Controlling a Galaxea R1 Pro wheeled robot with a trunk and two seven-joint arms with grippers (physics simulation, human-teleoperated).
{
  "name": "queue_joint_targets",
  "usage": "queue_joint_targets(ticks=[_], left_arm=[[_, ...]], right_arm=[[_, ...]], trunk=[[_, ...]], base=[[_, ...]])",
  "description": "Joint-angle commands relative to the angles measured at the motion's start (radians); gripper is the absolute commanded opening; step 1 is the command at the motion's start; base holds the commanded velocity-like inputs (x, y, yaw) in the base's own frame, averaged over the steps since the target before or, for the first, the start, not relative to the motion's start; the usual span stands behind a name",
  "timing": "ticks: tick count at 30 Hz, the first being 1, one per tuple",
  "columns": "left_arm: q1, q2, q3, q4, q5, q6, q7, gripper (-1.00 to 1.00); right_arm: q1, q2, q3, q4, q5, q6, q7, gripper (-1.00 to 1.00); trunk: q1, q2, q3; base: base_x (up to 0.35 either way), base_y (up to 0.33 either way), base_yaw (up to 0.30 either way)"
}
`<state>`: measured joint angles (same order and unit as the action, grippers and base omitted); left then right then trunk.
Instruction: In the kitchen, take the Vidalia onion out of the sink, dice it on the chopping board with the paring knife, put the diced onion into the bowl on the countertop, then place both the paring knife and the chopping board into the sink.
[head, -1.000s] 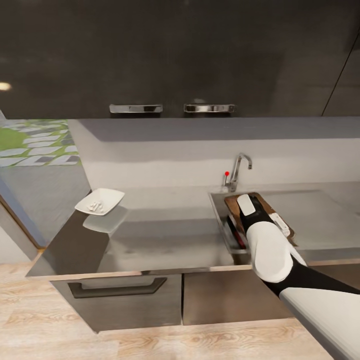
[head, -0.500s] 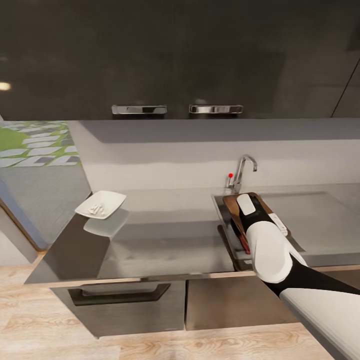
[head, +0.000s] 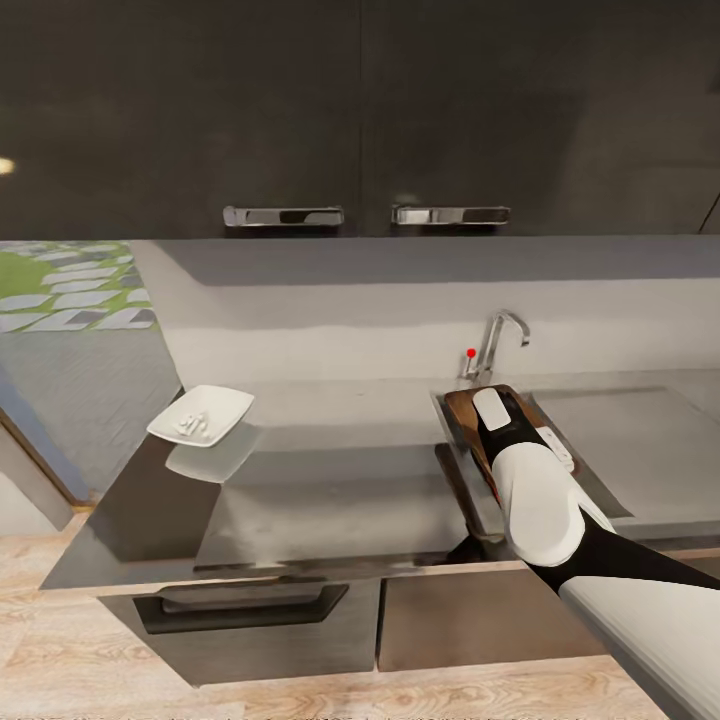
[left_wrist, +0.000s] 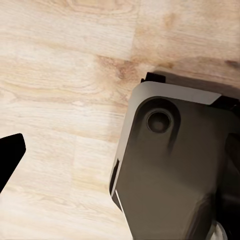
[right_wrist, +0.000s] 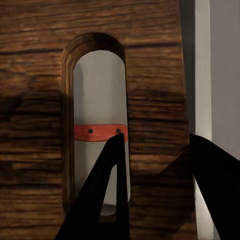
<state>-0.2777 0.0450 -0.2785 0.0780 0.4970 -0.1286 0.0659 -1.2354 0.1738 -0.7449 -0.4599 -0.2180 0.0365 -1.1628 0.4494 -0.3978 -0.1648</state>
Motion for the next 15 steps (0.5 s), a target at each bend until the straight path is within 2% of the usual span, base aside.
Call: queue_joint_targets(ticks=[1,15], left_arm=[[-0.001,-0.001,-0.008,0.003,0.006,-0.005,0.0,1.0],[-0.001,-0.001,-0.008,0.003,0.006,-0.005,0.0,1.0]], right_arm=[[-0.001,0.001,-0.002,-0.002,-0.001,0.003,-0.001,-1.0],[-0.001,0.001,-0.005,-0.006,0.0,-0.015,0.0,-1.0]], trunk=[[0.001,-0.002,-0.004],[0.001,-0.002,-0.025]], base=[[0.009,0.007,0.0],[0.018,0.001,0.0]])
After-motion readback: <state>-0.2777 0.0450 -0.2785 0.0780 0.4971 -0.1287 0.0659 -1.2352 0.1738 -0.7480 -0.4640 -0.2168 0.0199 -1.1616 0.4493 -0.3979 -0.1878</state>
